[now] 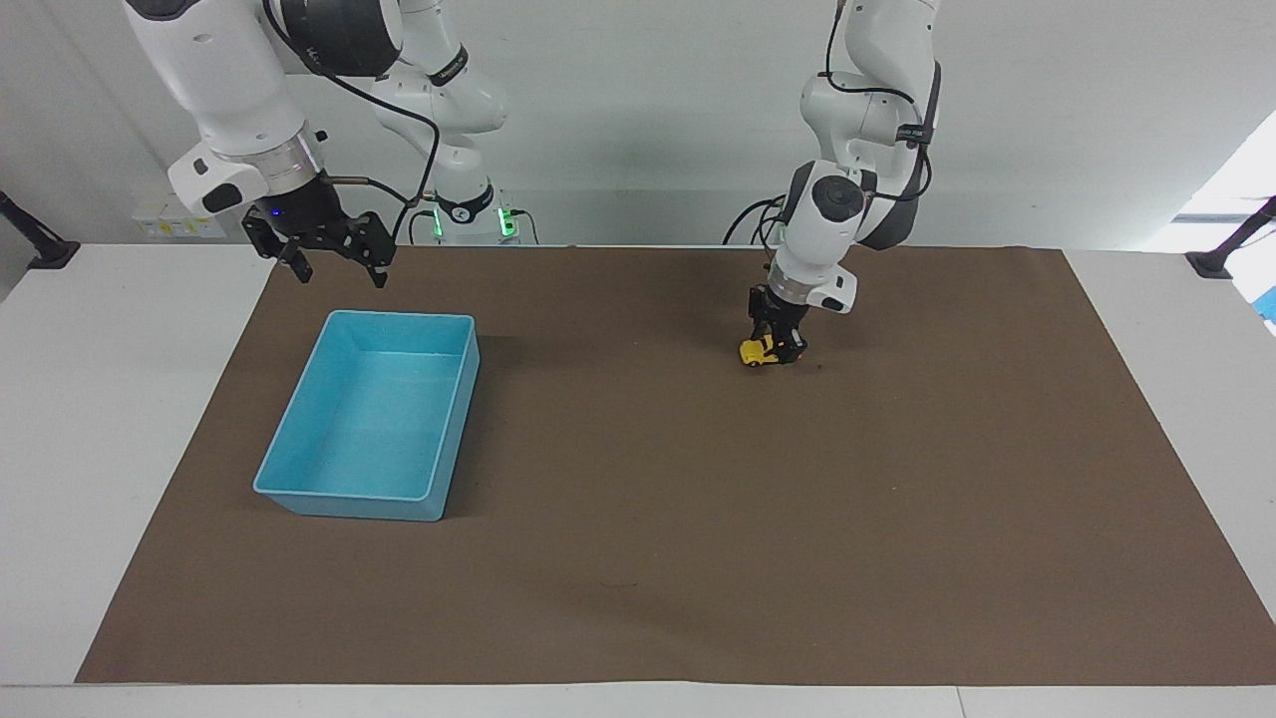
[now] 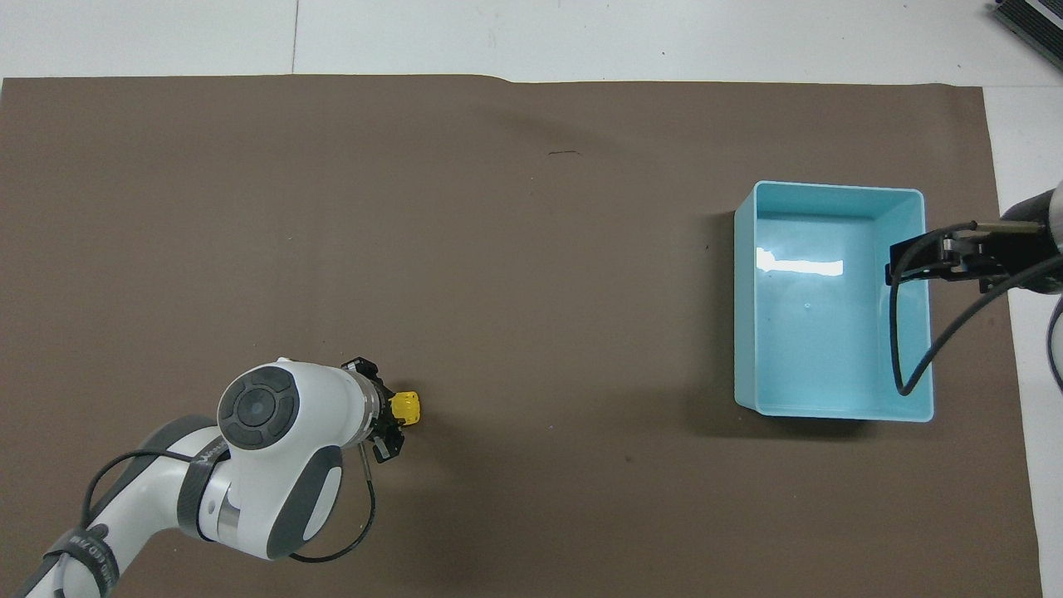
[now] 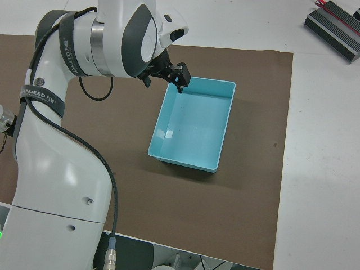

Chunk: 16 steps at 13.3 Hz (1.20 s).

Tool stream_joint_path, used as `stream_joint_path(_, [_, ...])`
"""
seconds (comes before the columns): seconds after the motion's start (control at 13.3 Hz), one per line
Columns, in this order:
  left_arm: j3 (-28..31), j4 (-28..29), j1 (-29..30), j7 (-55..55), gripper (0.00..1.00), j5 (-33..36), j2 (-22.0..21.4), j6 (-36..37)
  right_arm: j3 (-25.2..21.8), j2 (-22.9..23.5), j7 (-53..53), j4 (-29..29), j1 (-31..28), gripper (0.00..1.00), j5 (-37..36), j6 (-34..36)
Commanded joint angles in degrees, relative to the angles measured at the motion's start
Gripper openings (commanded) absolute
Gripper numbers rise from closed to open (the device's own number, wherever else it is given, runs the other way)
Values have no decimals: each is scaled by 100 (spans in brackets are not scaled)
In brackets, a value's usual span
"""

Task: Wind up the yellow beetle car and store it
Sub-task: 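Press and drag the yellow car back toward the robot with the left gripper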

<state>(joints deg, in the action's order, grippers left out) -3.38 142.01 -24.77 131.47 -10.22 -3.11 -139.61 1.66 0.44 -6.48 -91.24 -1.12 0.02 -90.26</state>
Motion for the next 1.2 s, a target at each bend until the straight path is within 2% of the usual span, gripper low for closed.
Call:
stream_joint_path(0.0, [4,292,367,-324,15,116,258,-251,19,-8,156,36,-46,100,-55,70])
stream_joint_path(0.6, [13,380,885,-473,16,116,258,-260,19,-8,156,28,-46,100,-64,70])
stream_joint_path(0.82, [22,380,956,-465,21,116,258,-243,19,-8,156,36,-46,100,-64,61])
stream_joint_path(0.9, [22,354,965,-465,32,116,267,-208,19,-8,164,28,-46,100,-64,61])
stream_joint_path(0.97, [31,301,974,-473,99,116,267,-173,19,-8,156,28,-46,100,-64,70])
stream_joint_path(1.05, [31,118,974,-465,100,116,241,71,19,-8,164,28,-46,100,-64,70])
stream_joint_path(1.12, [31,-249,982,-439,100,116,232,622,19,-8,164,36,-46,100,-64,70])
